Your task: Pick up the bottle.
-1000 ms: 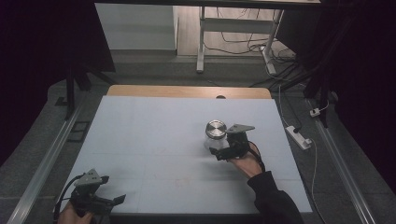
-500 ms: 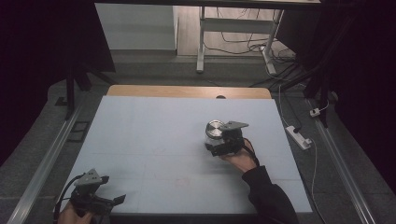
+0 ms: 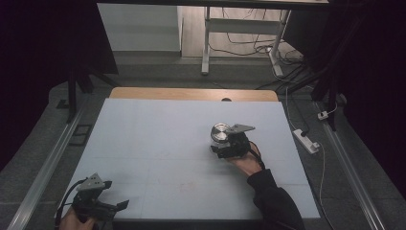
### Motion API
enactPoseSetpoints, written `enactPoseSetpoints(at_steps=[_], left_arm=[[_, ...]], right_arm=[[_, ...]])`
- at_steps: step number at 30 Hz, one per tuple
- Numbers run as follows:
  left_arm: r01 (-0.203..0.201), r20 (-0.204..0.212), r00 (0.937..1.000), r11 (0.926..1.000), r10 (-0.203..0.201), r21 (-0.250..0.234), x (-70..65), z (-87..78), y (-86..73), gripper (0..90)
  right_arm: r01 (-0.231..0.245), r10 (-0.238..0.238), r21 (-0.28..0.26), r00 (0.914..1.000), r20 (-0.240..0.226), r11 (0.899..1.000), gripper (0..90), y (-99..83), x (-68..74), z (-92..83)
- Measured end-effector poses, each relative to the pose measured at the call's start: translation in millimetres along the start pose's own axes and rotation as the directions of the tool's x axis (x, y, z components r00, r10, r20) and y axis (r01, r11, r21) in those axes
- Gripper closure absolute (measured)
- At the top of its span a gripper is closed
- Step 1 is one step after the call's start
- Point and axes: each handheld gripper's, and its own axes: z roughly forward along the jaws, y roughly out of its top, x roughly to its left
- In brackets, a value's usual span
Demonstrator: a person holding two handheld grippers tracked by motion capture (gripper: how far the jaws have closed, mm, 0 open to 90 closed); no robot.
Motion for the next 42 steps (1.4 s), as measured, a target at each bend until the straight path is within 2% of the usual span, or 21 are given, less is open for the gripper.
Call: enactPoseSetpoints(at_steps=[16,25,42], left_arm=[[-0.003,0.0,1.0,1.0,0.003,0.002,-0.5,0.4,0.1,0.0],[-0.001,0.0,1.0,1.0,0.001,0.0,-0.3,0.1,0.1,0.0],[-0.001,0.0,1.0,1.0,0.001,-0.003,-0.2,-0.4,-0.1,0.0]], right_arm=[[0.022,-0.022,-0.007,0.9996,0.015,1.0,14.8,-0.8,1.1,-1.6],[0.015,-0.015,-0.013,0.9998,0.014,1.0,14.9,0.7,2.3,-5.6],[0.055,-0.056,-0.034,0.9979,-0.032,0.998,14.9,8.3,26.8,-24.9]])
